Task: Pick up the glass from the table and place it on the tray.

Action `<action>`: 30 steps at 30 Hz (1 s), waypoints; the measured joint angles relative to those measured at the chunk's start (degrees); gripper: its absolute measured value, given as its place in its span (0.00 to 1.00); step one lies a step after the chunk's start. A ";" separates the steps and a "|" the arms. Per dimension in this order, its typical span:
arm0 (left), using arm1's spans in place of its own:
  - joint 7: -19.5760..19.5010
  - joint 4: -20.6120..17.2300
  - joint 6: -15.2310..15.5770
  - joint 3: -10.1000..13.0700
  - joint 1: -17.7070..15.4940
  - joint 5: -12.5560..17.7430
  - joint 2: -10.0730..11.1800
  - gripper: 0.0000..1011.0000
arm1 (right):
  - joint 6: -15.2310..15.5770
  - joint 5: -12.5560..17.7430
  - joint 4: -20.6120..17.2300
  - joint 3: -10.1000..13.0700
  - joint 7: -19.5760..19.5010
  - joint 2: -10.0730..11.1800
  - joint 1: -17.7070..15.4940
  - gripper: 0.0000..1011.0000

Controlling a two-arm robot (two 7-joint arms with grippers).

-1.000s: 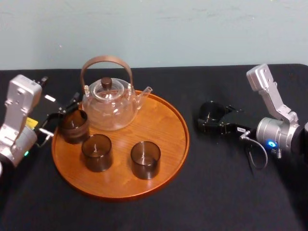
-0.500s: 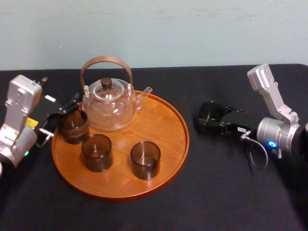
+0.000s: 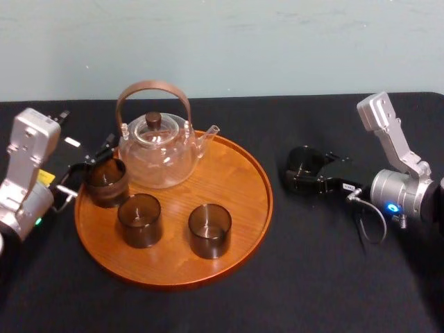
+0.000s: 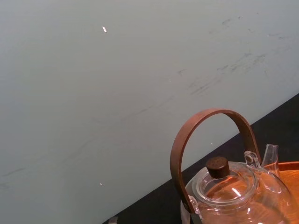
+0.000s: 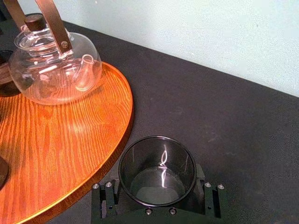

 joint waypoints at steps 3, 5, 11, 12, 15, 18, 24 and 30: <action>0.00 0.00 0.00 0.00 0.00 0.00 0.00 0.99 | 0.00 0.01 0.00 0.00 0.00 0.00 0.00 0.90; 0.00 0.00 0.00 0.00 0.00 0.00 0.00 0.99 | -0.05 0.16 -0.27 0.15 0.24 0.15 -0.20 0.90; 0.00 0.00 0.00 0.00 0.00 0.00 0.00 0.99 | -0.82 1.47 -3.23 1.04 2.17 1.98 -1.67 0.90; 0.00 0.00 0.00 0.00 0.00 0.00 0.00 0.99 | -0.87 1.62 -3.65 1.12 2.43 2.26 -1.81 0.90; 0.00 0.00 0.00 0.00 0.00 0.00 0.00 0.99 | -1.00 2.31 -5.21 1.33 3.50 3.34 -2.11 0.90; 0.00 0.00 0.00 0.00 0.00 0.00 0.00 0.99 | -1.22 2.84 -6.26 1.33 4.54 4.15 -2.04 0.90; 0.00 0.00 0.00 0.00 0.00 0.00 0.00 0.99 | -2.66 3.26 -7.19 -0.13 7.09 4.72 -0.34 0.90; 0.00 0.00 0.00 0.00 0.00 0.00 0.00 0.99 | -3.89 3.20 -6.58 -2.06 8.82 3.77 1.75 0.90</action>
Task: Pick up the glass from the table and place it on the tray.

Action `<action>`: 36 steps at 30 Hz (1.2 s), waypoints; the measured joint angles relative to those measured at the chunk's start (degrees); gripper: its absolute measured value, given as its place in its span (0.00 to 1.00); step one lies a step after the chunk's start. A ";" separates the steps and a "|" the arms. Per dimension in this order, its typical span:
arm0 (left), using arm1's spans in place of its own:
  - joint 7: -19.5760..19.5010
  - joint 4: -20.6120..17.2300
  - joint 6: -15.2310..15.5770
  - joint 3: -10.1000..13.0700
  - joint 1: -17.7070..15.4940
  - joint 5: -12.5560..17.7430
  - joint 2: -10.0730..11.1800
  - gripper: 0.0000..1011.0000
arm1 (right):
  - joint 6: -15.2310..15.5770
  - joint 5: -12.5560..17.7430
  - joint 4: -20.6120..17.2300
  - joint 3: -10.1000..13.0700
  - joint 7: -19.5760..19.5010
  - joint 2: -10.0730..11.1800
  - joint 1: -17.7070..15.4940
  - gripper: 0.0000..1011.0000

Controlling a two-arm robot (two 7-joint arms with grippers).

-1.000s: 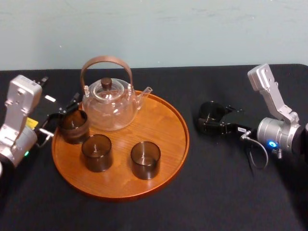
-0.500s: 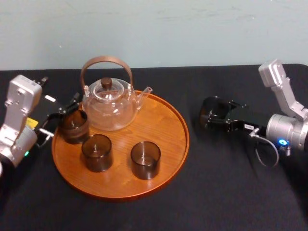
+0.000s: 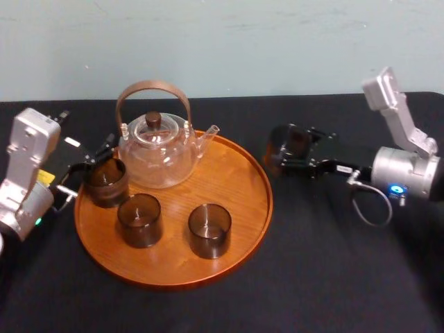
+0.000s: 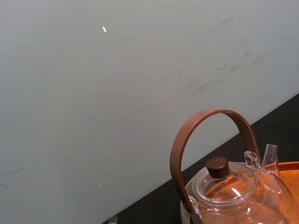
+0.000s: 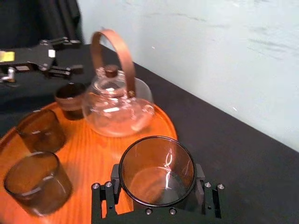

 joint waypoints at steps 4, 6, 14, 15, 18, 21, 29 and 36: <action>0.00 0.00 0.00 0.00 0.00 0.00 0.00 0.99 | -0.88 -0.29 1.14 -1.63 1.12 -1.15 1.66 0.90; 0.00 0.00 0.00 0.00 0.00 0.00 0.00 0.99 | -1.38 -0.49 2.07 -2.51 1.67 -1.88 2.60 0.90; 0.00 0.00 0.00 0.00 0.00 0.00 0.00 0.99 | -2.56 -1.13 5.13 -5.23 3.17 -4.19 4.97 0.90; 0.00 0.00 0.00 0.00 0.00 0.00 0.00 0.99 | -2.76 -1.30 5.82 -5.69 3.36 -4.62 5.29 0.90; 0.00 0.00 0.00 0.00 0.00 0.00 0.00 0.99 | -3.08 -1.53 6.99 -6.40 3.65 -5.37 5.86 0.90; 0.00 0.00 0.00 0.00 0.00 0.00 0.00 0.99 | -3.50 -1.86 8.46 -7.08 3.83 -6.23 6.48 0.90; 0.00 0.00 0.00 0.00 0.00 0.00 0.00 0.99 | -4.99 -3.03 12.18 -8.59 4.50 -8.20 7.66 0.90; 0.00 0.00 0.00 0.00 0.00 0.00 0.00 0.99 | -6.66 -3.92 15.33 -9.22 5.10 -9.62 8.34 0.90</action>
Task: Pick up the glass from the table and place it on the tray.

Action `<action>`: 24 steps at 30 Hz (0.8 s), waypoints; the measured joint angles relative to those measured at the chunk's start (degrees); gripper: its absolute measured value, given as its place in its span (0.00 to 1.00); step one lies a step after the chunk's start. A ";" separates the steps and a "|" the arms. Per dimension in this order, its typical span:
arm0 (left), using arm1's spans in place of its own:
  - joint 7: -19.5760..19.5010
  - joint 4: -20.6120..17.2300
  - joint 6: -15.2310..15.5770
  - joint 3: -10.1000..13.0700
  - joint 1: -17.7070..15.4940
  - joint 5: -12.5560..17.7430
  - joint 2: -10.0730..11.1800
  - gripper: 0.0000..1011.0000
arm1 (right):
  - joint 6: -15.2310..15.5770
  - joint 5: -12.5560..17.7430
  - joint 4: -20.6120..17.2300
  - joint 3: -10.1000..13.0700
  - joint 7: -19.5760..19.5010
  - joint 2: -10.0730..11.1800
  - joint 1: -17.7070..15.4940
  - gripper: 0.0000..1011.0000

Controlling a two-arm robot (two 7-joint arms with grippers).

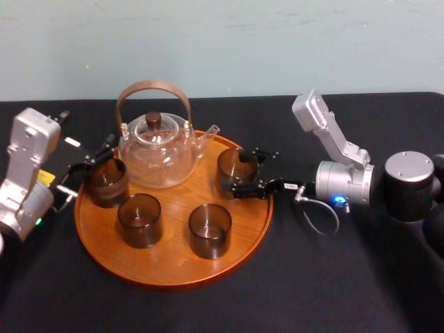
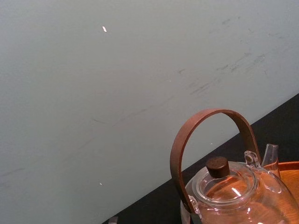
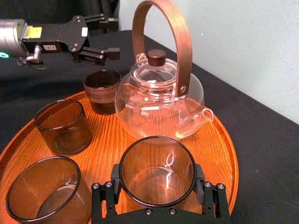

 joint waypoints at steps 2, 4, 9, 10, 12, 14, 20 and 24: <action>0.00 0.00 0.00 0.00 0.00 0.00 0.00 0.99 | -0.41 -0.29 0.98 -0.12 0.12 -0.44 0.24 0.90; 0.00 0.00 0.00 0.00 0.00 0.00 0.00 0.99 | -0.65 -0.49 1.60 -0.16 0.23 -0.70 0.38 0.90; 0.00 0.00 0.00 0.00 0.00 0.00 0.00 0.99 | -1.03 -1.06 3.07 -0.20 0.34 -1.34 0.64 0.90; 0.00 0.00 0.00 0.00 0.00 0.00 0.00 0.99 | -1.05 -1.14 3.22 -0.20 0.34 -1.39 0.65 0.90; 0.00 0.00 0.00 0.00 0.00 0.00 0.00 0.99 | -1.09 -1.40 3.56 -0.19 0.34 -1.54 0.66 0.90; 0.00 0.00 0.00 0.00 0.00 0.00 0.00 0.99 | -1.10 -1.56 3.69 -0.16 0.29 -1.60 0.66 0.90; 0.00 0.00 0.00 0.00 0.00 0.00 0.00 0.99 | -1.12 -2.16 3.64 -0.12 -0.23 -1.64 0.58 0.90; 0.00 0.00 0.00 0.00 0.00 0.00 0.00 0.99 | -1.11 -2.09 3.60 -0.10 -0.20 -1.62 0.56 0.90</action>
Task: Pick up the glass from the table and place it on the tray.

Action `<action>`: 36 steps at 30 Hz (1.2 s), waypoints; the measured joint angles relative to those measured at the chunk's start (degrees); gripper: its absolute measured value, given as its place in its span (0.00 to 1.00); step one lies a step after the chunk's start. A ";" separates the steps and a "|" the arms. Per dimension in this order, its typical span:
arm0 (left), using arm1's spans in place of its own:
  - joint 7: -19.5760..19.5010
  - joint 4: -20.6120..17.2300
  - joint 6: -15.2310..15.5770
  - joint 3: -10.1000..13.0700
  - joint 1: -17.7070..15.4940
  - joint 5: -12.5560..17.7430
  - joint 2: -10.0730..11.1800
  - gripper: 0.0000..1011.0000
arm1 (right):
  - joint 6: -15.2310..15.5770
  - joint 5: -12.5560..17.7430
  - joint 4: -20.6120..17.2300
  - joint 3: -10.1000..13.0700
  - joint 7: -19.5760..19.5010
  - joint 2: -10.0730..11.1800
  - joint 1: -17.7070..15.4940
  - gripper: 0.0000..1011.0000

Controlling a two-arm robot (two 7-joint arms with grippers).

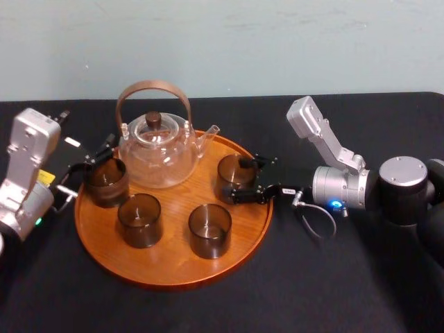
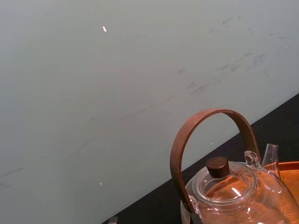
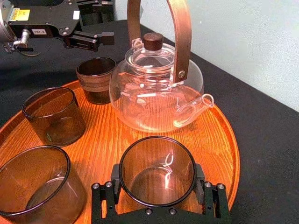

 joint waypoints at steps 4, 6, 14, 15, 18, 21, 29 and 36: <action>0.00 0.00 0.00 0.00 0.00 0.00 0.00 0.99 | 0.02 0.09 -0.03 0.03 0.02 0.01 -0.02 0.90; 0.00 0.00 0.00 0.00 0.00 0.00 0.00 0.99 | 0.02 0.13 -0.04 0.04 0.03 0.02 -0.03 0.93; 0.00 0.00 0.00 0.00 0.00 0.00 0.00 0.99 | 0.05 0.21 -0.08 0.06 0.07 0.06 -0.05 0.99; 0.00 0.00 0.00 0.00 0.00 0.00 0.00 0.99 | 0.05 0.22 -0.08 0.06 0.07 0.06 -0.06 0.99; 0.00 0.00 0.00 0.00 0.00 0.00 0.00 0.99 | 0.07 0.25 -0.10 0.06 0.09 0.08 -0.06 0.99; 0.00 0.00 0.00 0.00 0.00 0.00 0.00 0.99 | 0.09 0.27 -0.10 0.06 0.10 0.08 -0.05 0.99; 0.00 0.00 0.00 0.00 0.00 0.00 0.00 0.99 | 0.12 0.32 -0.10 0.06 0.12 0.08 -0.06 0.99; 0.00 0.00 0.00 0.00 0.00 0.00 0.00 0.99 | 0.68 1.64 -3.42 1.21 1.44 2.25 -2.02 0.99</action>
